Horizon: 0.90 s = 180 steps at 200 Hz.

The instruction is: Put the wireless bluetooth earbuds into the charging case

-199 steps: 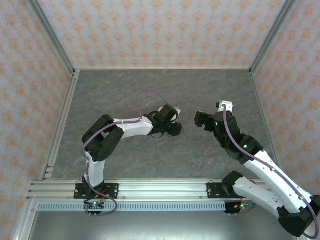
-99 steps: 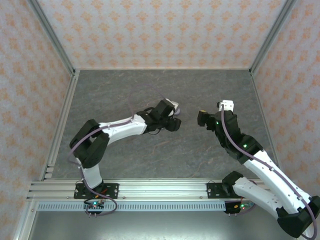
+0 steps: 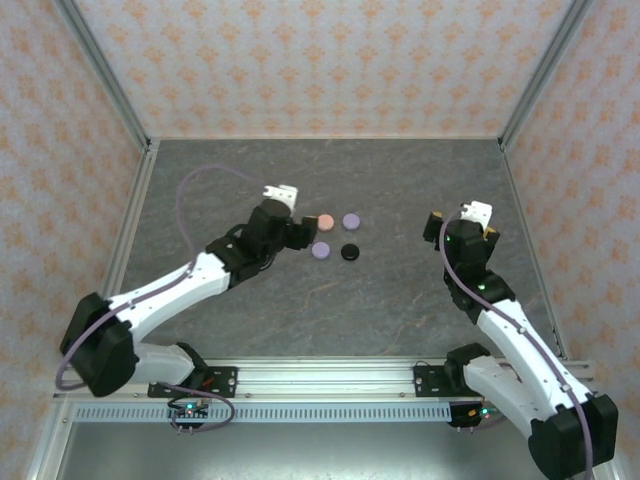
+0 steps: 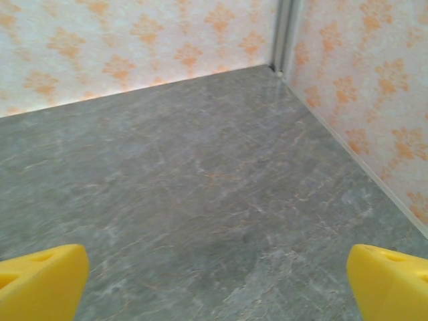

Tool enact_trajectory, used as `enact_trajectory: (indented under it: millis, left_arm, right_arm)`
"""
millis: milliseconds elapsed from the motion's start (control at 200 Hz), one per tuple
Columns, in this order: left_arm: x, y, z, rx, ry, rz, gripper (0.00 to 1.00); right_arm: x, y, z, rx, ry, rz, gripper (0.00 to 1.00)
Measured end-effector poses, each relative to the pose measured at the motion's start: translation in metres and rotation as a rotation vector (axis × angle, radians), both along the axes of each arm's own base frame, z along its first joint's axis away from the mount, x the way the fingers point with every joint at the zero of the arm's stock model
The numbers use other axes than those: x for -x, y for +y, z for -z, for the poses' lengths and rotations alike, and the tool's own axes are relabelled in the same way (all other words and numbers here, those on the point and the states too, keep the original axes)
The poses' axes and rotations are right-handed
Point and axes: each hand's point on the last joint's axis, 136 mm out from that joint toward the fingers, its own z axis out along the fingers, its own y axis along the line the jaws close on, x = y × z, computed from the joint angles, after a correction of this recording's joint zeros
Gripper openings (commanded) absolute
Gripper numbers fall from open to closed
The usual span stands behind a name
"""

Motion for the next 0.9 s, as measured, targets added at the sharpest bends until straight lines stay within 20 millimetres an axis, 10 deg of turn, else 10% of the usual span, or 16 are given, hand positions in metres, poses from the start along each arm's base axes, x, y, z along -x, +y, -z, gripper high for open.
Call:
enact_trajectory:
  millis: [365, 721, 901]
  left_arm:
    - [0.022, 0.121, -0.029, -0.101, -0.185, -0.435, 0.86]
    - [0.059, 0.193, 0.015, -0.252, -0.211, -0.662, 0.93]
    - [0.063, 0.210, 0.027, -0.294, -0.197, -0.697, 0.99]
  right_arm:
    - [-0.028, -0.025, 0.106, 0.025, 0.092, 0.041, 0.99]
    - [-0.065, -0.013, 0.144, 0.015, 0.090, -0.088, 0.99]
    - [-0.081, -0.023, 0.128, -0.028, 0.043, -0.085, 0.99]
